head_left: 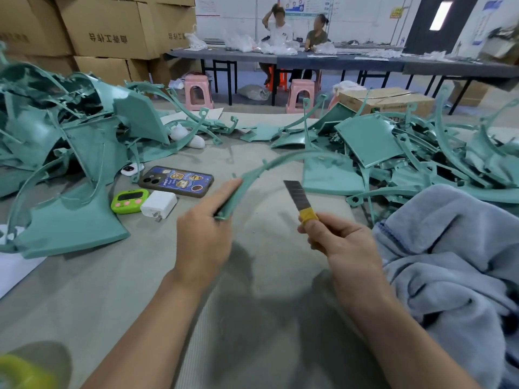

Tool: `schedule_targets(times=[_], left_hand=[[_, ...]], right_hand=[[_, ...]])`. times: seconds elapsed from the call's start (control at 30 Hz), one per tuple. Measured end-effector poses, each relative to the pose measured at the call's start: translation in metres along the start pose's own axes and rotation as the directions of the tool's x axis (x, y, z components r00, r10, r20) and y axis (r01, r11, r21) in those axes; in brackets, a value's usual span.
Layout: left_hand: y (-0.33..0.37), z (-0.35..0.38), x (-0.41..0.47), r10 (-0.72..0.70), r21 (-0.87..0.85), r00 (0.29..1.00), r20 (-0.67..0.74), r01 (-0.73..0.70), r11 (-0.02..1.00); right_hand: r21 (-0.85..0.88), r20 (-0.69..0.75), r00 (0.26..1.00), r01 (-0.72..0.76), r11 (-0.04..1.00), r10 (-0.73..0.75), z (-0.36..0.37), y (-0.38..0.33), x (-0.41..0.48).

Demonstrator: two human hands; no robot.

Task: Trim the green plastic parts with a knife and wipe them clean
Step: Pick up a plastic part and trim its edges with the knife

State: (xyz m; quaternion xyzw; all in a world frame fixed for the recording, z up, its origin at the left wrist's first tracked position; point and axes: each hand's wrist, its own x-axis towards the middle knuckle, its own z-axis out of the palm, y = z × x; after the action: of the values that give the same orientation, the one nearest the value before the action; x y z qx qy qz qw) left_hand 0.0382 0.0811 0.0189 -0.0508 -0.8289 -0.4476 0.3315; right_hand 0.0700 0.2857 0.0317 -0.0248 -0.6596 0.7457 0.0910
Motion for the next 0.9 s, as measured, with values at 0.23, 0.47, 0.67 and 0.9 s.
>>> schedule_targets(times=[0.23, 0.47, 0.67, 0.9], left_hand=[[0.004, 0.007, -0.009, 0.3, 0.183, 0.943, 0.141, -0.323, 0.929], [0.0, 0.003, -0.007, 0.294, 0.097, 0.95, 0.102, -0.303, 0.948], [-0.004, 0.001, -0.005, 0.157, 0.073, 0.987, 0.041, -0.159, 0.984], [-0.009, 0.003, 0.011, -0.347, 0.0, 0.91, -0.228, 0.357, 0.934]], right_hand=[[-0.265, 0.142, 0.975, 0.204, 0.943, -0.171, 0.007, 0.001, -0.01], [-0.585, -0.166, 0.969, 0.053, 0.809, -0.184, -0.012, 0.006, 0.012], [-0.636, -0.439, 0.883, -0.176, 0.751, -0.165, -0.043, 0.004, 0.032], [-0.687, -0.124, 0.991, -0.052, 0.725, -0.046, -0.032, 0.003, 0.024]])
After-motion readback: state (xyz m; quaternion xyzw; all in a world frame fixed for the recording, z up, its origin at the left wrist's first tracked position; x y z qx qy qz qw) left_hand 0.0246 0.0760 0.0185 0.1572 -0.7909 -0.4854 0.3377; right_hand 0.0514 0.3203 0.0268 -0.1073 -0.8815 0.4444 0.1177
